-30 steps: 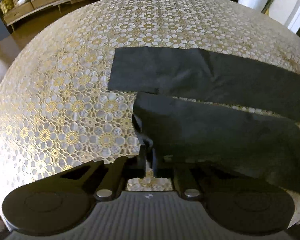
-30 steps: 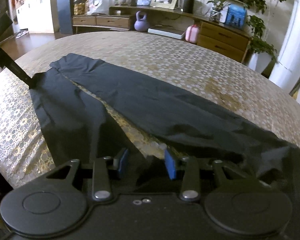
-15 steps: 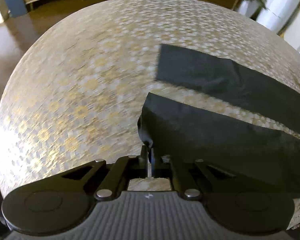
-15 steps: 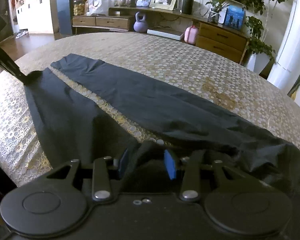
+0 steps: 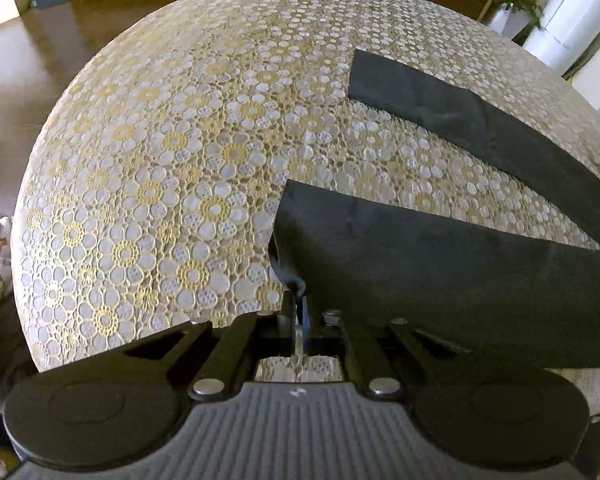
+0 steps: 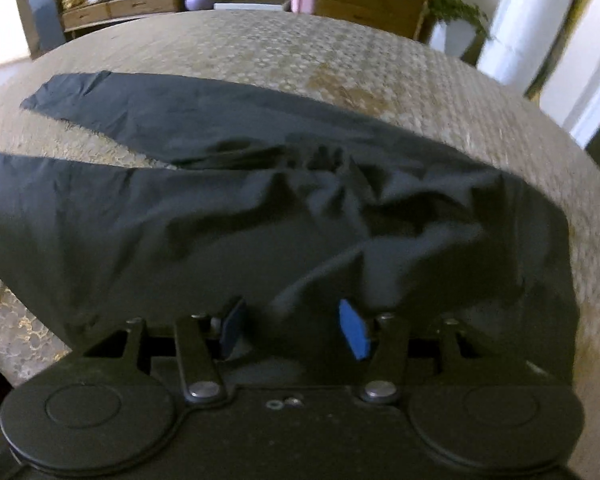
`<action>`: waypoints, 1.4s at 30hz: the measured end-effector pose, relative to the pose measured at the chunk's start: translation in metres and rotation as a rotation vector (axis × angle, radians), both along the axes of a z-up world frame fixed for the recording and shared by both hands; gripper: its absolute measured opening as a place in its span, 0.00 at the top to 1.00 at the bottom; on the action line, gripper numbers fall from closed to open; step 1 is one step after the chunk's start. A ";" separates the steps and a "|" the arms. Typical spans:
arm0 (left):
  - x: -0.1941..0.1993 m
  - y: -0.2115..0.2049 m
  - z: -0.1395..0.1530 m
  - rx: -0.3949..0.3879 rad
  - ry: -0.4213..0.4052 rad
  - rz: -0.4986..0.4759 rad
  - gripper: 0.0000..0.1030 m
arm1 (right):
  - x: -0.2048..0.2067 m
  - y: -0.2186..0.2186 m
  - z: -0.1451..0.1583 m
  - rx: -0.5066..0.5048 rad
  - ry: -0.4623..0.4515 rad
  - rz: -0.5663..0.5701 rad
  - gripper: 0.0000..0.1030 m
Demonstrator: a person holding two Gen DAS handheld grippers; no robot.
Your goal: Fold clothes
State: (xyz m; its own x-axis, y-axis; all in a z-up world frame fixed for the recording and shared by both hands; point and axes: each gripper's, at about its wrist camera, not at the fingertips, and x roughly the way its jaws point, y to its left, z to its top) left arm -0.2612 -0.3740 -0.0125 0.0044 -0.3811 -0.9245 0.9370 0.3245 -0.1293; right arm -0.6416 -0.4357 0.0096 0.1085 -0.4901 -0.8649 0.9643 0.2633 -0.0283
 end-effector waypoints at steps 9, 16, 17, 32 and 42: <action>-0.005 0.013 -0.001 0.002 0.003 -0.025 0.98 | -0.022 0.025 0.003 0.062 -0.021 -0.035 0.00; -0.006 0.017 -0.003 0.005 0.005 -0.029 0.98 | -0.042 -0.033 0.046 -0.087 0.017 -0.133 0.00; -0.006 0.017 -0.003 0.005 0.005 -0.030 0.98 | -0.040 -0.047 0.050 -0.096 0.028 -0.125 0.00; 0.000 0.036 -0.003 0.039 0.036 -0.027 0.98 | -0.049 -0.160 0.000 0.065 -0.018 -0.236 0.00; 0.001 0.050 -0.006 0.061 0.031 -0.011 0.98 | -0.052 -0.185 -0.007 0.033 -0.034 -0.267 0.00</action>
